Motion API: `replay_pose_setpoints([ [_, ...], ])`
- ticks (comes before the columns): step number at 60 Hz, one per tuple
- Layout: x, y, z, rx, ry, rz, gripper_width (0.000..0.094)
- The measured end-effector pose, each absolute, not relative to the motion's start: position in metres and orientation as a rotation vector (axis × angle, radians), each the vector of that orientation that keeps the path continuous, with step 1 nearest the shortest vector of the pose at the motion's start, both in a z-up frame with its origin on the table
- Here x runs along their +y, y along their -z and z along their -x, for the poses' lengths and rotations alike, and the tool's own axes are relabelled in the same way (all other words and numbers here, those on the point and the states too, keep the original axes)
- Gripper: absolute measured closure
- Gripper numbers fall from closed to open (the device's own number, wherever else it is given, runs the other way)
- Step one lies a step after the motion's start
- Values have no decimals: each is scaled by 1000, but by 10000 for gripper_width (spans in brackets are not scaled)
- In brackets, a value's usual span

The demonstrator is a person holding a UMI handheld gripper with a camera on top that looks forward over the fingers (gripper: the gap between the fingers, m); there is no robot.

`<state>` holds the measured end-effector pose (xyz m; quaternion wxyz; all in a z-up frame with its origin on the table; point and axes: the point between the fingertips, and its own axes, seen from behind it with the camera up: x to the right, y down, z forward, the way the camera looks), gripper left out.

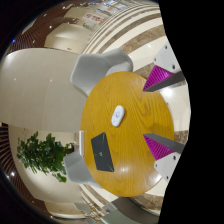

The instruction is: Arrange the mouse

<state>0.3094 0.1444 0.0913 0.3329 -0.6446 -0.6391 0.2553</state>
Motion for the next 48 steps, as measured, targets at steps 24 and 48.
replay_pose_setpoints([
  [24,164,-48,-235,-1674,-690,1715,68],
  [48,167,8,-122,-1757,-687,1720,69],
])
